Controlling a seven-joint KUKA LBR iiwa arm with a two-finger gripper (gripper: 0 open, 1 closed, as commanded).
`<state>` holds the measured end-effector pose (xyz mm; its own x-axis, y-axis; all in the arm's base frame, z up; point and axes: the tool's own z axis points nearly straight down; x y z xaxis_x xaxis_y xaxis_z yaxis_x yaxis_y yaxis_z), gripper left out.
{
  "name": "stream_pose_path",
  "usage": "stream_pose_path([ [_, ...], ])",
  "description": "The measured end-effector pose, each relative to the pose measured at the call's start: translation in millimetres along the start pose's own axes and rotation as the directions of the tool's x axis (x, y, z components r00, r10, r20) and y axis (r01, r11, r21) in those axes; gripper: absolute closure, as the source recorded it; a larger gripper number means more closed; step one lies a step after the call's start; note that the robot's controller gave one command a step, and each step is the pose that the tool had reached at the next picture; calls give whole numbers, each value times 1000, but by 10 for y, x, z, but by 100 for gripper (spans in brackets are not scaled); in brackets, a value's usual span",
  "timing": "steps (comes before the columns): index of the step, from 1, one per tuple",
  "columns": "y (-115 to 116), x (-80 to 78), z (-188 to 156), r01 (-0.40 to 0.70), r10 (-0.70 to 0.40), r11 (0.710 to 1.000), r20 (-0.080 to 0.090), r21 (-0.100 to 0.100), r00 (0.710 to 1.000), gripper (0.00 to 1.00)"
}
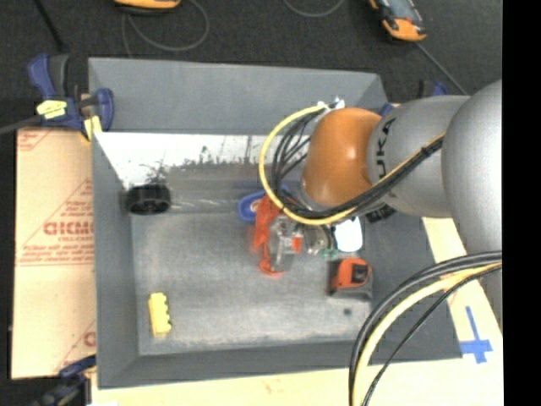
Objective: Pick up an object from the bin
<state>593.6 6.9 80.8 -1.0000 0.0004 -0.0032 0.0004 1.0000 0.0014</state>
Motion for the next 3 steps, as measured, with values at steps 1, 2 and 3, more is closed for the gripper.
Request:
stream_pose_path([
  [1, -3, -13, -20, -63, 63, 998, 0, 0, 998, 100],
  [2, 11, 324, -263, -145, 145, 989, -2, 1, 989, 100],
  [3, 228, 537, -307, -113, 113, 994, -1, 1, 994, 0],
])
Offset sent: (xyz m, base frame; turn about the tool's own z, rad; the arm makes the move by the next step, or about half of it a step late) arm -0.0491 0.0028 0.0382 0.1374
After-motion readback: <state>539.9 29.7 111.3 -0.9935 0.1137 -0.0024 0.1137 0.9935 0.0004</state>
